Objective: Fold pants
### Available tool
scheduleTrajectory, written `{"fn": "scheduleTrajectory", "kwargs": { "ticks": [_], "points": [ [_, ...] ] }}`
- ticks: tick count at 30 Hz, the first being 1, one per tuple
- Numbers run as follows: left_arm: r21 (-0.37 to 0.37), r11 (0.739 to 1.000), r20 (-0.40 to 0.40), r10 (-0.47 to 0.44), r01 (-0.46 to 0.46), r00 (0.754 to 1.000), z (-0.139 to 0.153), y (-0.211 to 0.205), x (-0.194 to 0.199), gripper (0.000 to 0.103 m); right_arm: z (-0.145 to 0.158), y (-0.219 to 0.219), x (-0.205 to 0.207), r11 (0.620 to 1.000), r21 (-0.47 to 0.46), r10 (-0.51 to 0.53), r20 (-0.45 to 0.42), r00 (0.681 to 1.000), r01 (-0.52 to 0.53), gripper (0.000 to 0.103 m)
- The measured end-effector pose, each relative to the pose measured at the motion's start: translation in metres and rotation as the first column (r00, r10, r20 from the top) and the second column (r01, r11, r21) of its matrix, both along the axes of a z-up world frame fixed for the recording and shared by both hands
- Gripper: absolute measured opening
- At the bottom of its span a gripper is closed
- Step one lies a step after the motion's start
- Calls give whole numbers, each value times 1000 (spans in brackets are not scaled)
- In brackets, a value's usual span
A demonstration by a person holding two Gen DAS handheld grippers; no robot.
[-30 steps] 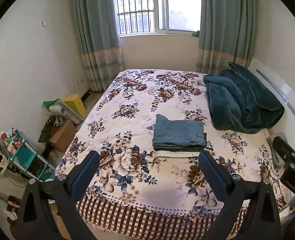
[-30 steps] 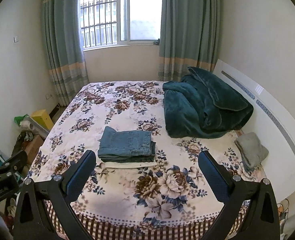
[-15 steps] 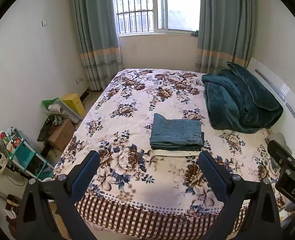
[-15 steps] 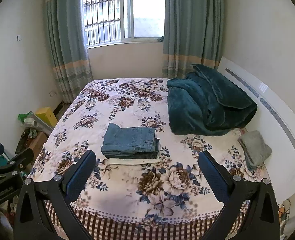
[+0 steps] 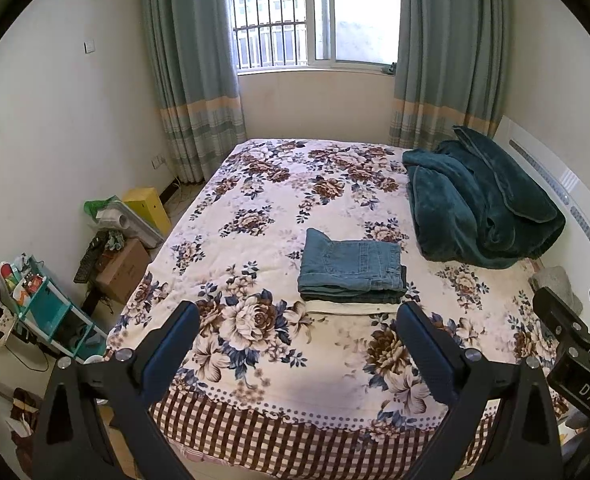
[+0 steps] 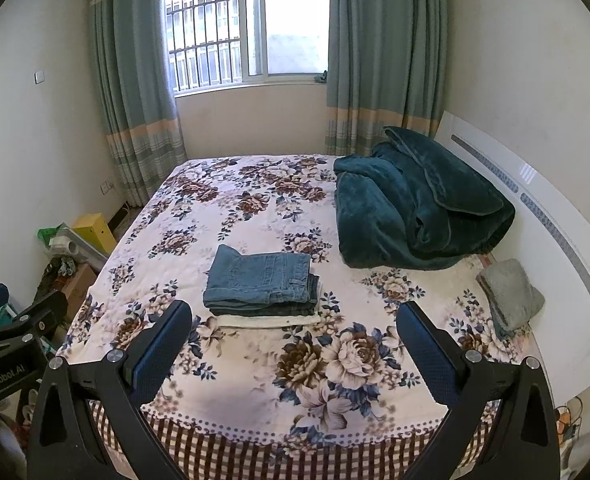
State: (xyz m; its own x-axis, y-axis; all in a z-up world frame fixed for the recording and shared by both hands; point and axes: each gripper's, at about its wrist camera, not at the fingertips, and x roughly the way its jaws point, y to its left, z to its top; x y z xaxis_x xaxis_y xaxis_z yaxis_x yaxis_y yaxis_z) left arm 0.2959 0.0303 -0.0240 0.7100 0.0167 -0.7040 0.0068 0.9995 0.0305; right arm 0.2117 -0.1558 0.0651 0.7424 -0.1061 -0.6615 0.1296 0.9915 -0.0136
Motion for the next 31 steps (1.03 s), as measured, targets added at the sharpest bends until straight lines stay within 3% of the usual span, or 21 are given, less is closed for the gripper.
{"fn": "scheduleTrajectory", "kwargs": {
  "ticks": [31],
  "points": [
    [2,1000,14,2,-2,1000,10,-4,1,101,0,-2,-2,1000,5,-3,2,1000,3,103]
  ]
}}
